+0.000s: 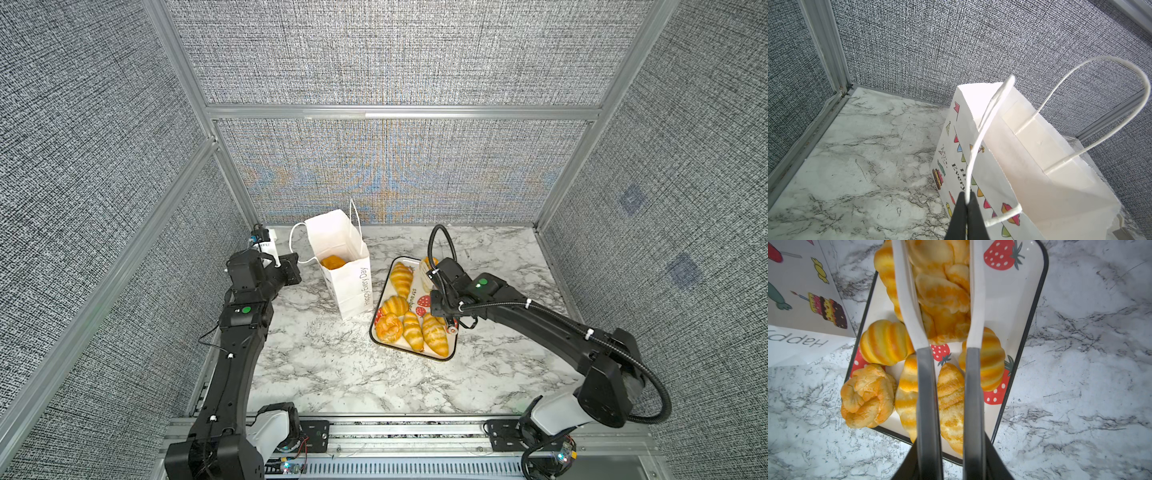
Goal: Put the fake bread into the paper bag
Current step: 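Lift the second twisted bread with the tongs up off the tray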
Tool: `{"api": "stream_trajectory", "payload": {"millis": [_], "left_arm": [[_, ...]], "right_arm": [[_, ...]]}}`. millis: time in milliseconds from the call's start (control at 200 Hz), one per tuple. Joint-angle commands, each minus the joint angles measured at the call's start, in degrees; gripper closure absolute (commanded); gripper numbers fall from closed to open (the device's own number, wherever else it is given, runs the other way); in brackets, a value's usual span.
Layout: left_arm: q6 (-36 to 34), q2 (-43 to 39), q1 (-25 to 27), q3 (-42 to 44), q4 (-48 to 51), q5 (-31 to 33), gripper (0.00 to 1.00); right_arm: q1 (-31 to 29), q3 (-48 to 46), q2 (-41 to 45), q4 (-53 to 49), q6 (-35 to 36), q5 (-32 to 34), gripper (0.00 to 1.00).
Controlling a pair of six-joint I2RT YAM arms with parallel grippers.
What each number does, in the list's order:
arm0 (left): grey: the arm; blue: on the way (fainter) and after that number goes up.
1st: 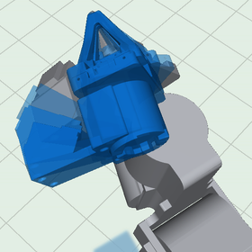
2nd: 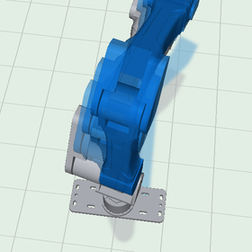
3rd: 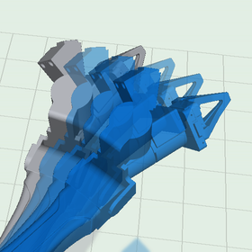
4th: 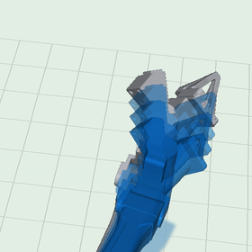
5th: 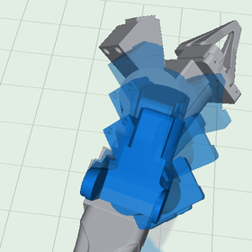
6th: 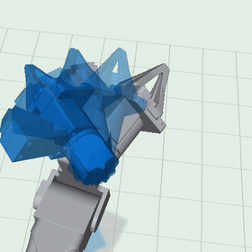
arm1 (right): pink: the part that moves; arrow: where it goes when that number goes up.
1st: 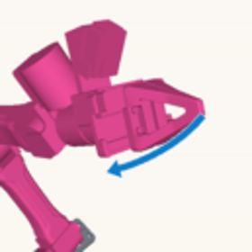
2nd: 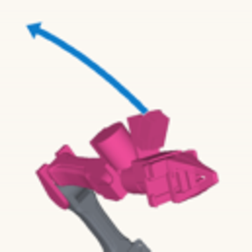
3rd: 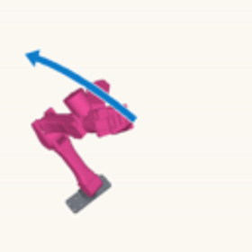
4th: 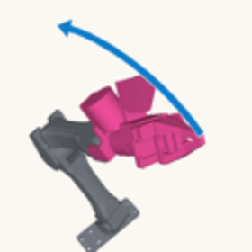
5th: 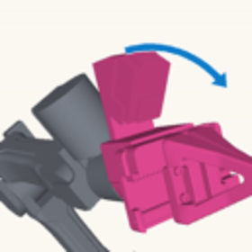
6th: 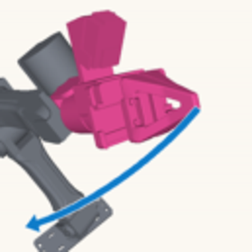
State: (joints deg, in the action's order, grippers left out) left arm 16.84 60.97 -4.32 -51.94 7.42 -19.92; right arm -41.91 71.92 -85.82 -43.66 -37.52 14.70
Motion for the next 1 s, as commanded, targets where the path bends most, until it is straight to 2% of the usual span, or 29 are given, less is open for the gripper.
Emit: {"api": "stream_trajectory", "payload": {"millis": [0,270,620,995], "left_arm": [[-0.01,0.10,-0.02,-0.01,-0.97,-0.30,1.00],[-0.03,0.02,-0.08,0.00,-1.07,-0.34,1.00],[0.01,0.11,-0.14,-0.05,-1.06,-0.42,1.00],[0.03,0.13,-0.08,-0.06,-1.00,-0.46,1.00]], "right_arm": [[-0.36,-0.52,2.31,4.08,-0.77,2.64,0.68],[-2.62,-0.90,7.25,8.63,0.93,7.20,0.68],[-9.00,-1.04,11.83,16.33,5.55,13.84,0.68],[-16.71,0.65,12.17,23.97,12.67,21.18,0.68]]}}
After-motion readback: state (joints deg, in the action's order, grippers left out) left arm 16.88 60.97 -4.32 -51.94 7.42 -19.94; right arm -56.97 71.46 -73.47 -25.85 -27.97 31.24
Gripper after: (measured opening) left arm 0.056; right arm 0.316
